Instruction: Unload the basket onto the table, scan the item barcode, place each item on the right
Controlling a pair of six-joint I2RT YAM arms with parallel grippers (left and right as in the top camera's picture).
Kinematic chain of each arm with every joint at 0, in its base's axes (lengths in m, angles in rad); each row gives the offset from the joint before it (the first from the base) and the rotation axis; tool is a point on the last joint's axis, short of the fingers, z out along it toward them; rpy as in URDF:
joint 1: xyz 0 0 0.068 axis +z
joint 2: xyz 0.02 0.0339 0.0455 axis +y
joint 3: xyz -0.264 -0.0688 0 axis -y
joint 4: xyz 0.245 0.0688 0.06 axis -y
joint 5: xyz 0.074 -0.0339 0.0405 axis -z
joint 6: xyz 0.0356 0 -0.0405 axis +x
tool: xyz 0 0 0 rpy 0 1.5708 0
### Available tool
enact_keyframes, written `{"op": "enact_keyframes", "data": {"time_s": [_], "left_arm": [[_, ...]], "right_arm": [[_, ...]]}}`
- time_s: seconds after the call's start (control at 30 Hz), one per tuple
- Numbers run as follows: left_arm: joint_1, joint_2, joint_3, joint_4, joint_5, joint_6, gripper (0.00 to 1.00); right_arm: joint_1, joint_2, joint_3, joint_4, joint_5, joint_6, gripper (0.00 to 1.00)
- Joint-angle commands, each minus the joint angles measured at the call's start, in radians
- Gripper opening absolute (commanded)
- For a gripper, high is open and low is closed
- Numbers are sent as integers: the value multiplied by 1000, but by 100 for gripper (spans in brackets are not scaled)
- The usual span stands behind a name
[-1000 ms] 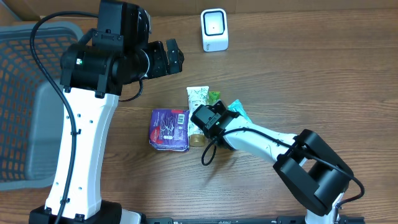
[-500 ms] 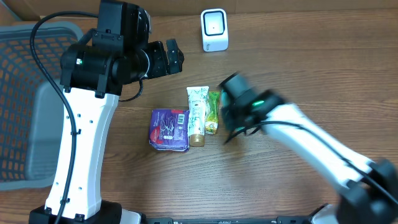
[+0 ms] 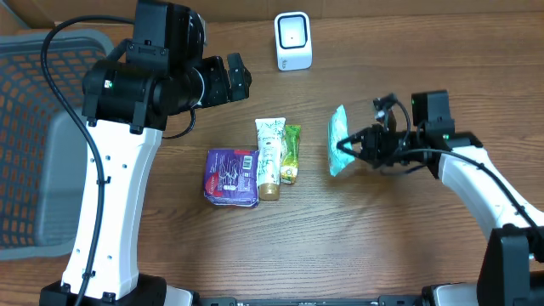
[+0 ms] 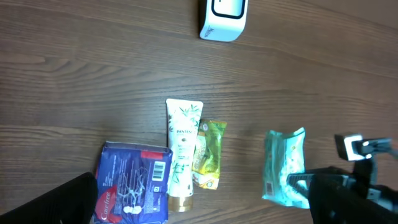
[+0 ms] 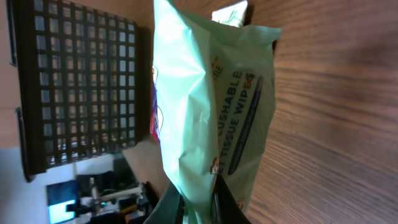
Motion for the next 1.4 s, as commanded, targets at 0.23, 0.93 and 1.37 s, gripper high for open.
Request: {"op": "enact_keyframes", "data": {"time_s": [0.23, 0.93, 1.37], "left_arm": [[4, -6, -3, 0, 4, 19, 100], [4, -6, -3, 0, 4, 19, 99], [4, -6, -3, 0, 4, 19, 100]], "right_arm": [[1, 115, -82, 146, 15, 118, 4], [2, 201, 13, -113, 482, 169, 30], [5, 172, 152, -371, 767, 87, 35]]}}
